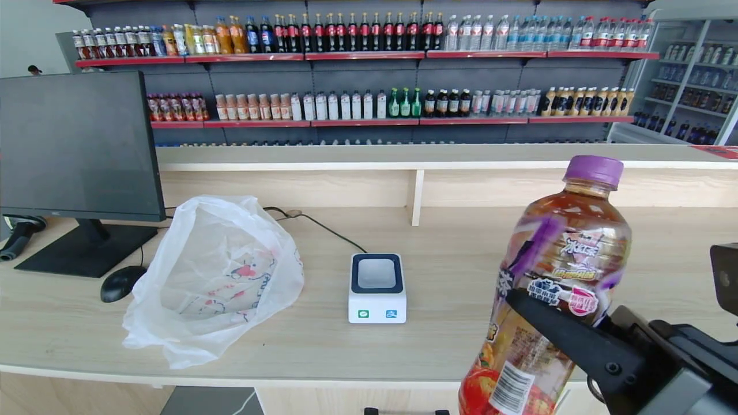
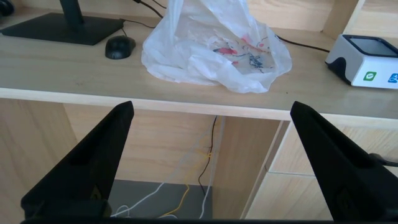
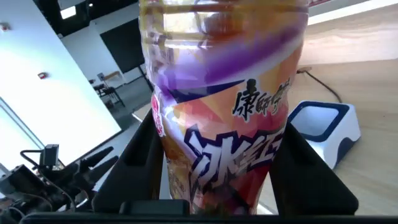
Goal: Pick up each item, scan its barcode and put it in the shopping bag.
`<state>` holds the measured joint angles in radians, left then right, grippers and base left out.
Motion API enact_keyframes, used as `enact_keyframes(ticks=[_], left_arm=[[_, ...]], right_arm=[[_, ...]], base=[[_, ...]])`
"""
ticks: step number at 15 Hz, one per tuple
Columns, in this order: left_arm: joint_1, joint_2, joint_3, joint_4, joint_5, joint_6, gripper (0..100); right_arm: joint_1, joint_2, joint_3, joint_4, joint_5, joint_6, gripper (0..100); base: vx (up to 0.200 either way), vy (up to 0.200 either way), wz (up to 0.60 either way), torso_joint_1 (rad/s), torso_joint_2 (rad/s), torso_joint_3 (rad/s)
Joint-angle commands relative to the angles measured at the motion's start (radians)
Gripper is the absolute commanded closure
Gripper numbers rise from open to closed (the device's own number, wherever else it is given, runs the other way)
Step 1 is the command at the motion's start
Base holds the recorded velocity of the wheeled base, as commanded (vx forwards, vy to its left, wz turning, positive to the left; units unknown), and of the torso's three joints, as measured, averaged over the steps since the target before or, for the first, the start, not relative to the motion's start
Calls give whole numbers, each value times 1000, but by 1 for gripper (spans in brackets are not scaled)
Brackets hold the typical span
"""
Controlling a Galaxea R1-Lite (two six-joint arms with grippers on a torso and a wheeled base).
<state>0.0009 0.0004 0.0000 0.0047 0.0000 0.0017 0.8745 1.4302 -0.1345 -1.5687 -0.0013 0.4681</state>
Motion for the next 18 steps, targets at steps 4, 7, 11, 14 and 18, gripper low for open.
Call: enact_keyframes(ticks=[4, 7, 11, 14, 18], left_arm=[[-1, 0, 0, 0, 0, 0, 0], [1, 0, 0, 0, 0, 0, 0], [-1, 0, 0, 0, 0, 0, 0], [1, 0, 0, 0, 0, 0, 0], [-1, 0, 0, 0, 0, 0, 0]], right_arm=[[12, 35, -82, -2, 17, 86, 100], [37, 10, -123, -2, 17, 170, 100], [89, -7, -169, -2, 17, 224, 100], [155, -4, -172, -2, 17, 238, 100], [173, 24, -201, -2, 15, 339, 100]], base=[[0, 0, 0, 0, 0, 0], [0, 0, 0, 0, 0, 0], [0, 0, 0, 0, 0, 0], [0, 0, 0, 0, 0, 0], [0, 0, 0, 0, 0, 0]])
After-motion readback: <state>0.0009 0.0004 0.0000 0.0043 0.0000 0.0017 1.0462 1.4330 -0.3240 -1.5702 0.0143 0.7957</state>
